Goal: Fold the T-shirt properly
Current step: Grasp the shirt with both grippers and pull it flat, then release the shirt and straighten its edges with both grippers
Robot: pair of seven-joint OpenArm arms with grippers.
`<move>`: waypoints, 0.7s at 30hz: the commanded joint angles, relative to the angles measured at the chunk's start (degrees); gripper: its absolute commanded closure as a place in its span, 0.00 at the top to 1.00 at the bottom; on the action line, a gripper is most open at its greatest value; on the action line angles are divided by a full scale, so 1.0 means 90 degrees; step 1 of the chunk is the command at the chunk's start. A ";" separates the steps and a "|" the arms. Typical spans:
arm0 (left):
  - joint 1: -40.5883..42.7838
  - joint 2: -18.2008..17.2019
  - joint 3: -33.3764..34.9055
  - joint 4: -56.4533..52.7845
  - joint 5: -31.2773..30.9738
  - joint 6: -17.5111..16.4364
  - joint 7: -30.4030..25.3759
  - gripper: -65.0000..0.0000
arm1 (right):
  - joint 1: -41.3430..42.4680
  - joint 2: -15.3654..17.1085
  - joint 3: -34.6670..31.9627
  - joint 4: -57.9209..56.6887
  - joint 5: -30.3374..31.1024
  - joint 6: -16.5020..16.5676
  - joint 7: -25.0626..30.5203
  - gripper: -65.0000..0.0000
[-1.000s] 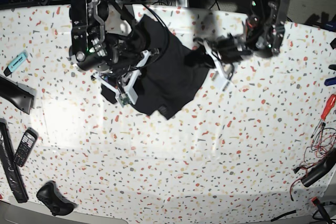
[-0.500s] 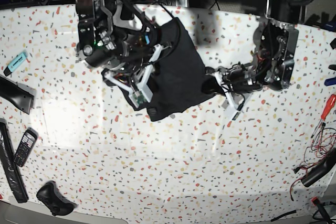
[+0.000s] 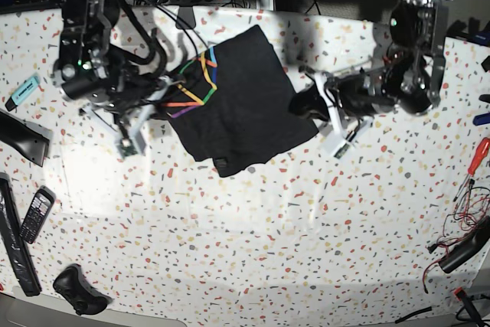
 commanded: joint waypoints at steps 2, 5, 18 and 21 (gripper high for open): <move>0.0240 0.0017 -0.0017 0.0248 -0.0124 -0.0027 -0.0199 0.00 | -0.0022 0.0085 0.0194 0.0114 0.0061 -0.0012 0.0124 0.00; 0.0714 0.0078 -0.0017 0.0248 -0.0117 -0.0027 -0.0384 0.00 | -0.0223 0.0078 0.0289 0.0109 0.0408 -0.0007 0.0053 0.00; 0.1345 0.0085 -0.0017 0.0248 0.0177 -0.0036 -0.0828 0.00 | -0.1217 -0.0454 -0.0323 0.0117 0.0527 0.0355 0.0403 0.00; 0.1348 0.0085 -0.0017 0.0248 0.0199 -0.0036 -0.0826 0.00 | -0.1214 -0.0452 -0.0476 0.0117 0.0537 0.0355 0.0444 0.00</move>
